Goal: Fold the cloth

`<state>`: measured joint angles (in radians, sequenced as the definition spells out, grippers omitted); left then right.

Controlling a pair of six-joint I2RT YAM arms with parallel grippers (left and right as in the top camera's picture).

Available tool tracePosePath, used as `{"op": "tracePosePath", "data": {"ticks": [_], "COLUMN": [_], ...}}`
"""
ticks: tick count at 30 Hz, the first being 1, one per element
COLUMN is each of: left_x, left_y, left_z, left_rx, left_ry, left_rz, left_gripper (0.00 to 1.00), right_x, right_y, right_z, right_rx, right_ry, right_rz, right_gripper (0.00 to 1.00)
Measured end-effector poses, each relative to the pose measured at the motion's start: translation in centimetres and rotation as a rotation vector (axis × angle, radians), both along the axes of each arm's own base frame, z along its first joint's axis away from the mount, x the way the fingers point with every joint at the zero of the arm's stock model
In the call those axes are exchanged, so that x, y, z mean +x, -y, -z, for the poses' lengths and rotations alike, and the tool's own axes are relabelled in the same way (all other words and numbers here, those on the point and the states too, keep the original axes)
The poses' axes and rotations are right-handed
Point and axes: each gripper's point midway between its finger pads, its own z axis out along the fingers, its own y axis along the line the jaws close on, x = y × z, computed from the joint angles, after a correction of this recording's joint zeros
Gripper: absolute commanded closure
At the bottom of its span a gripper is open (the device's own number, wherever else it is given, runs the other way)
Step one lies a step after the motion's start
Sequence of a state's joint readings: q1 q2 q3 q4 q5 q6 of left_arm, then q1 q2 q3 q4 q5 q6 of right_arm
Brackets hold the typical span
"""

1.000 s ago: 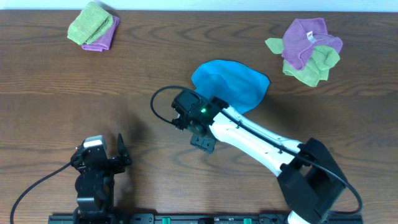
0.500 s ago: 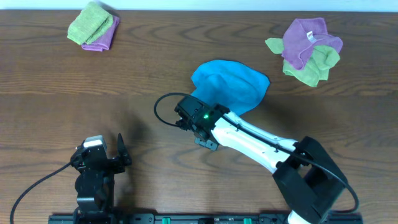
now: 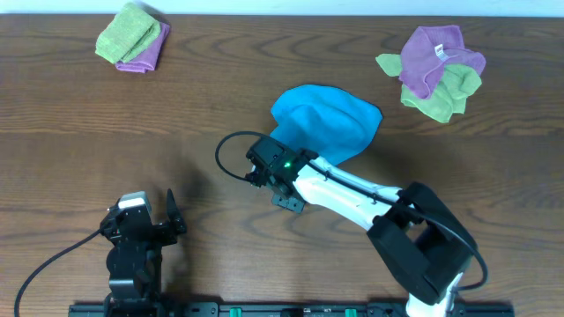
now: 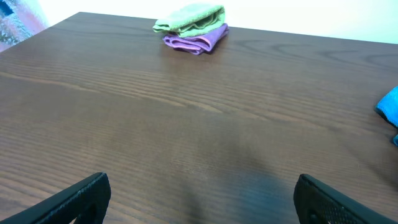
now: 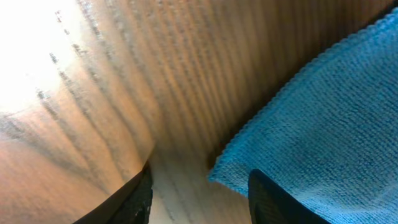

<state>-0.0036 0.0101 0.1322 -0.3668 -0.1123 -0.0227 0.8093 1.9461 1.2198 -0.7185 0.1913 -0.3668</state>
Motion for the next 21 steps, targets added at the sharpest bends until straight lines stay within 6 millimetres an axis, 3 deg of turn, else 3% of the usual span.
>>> {"op": "tracePosePath", "data": {"ticks": [4, 6, 7, 8, 9, 18, 21], "left_x": [0.0, 0.0, 0.0, 0.0, 0.0, 0.0, 0.0], "left_y": [0.0, 0.0, 0.0, 0.0, 0.0, 0.0, 0.0], "left_z": [0.0, 0.0, 0.0, 0.0, 0.0, 0.0, 0.0], "left_rx": [0.000, 0.000, 0.000, 0.000, 0.000, 0.000, 0.000], "left_ry": [0.000, 0.000, 0.000, 0.000, -0.001, 0.000, 0.000], "left_rz": [0.000, 0.000, 0.000, 0.000, 0.000, 0.000, 0.000], "left_gripper": [0.05, 0.05, 0.05, 0.05, 0.05, 0.05, 0.05], "right_x": [0.7, 1.0, 1.1, 1.2, 1.3, 1.6, 3.0], "right_y": [0.3, 0.3, 0.2, 0.1, 0.0, -0.2, -1.6], "right_z": [0.1, 0.1, 0.2, 0.2, 0.4, 0.0, -2.6], "right_rx": [0.012, 0.017, 0.020, 0.023, 0.024, -0.005, 0.009], "right_ry": [0.000, 0.004, 0.006, 0.009, 0.009, -0.019, -0.007], "right_rz": [0.020, 0.020, 0.019, 0.020, 0.023, 0.047, 0.059], "right_gripper": [0.53, 0.69, 0.86, 0.96, 0.99, 0.99, 0.99]}}
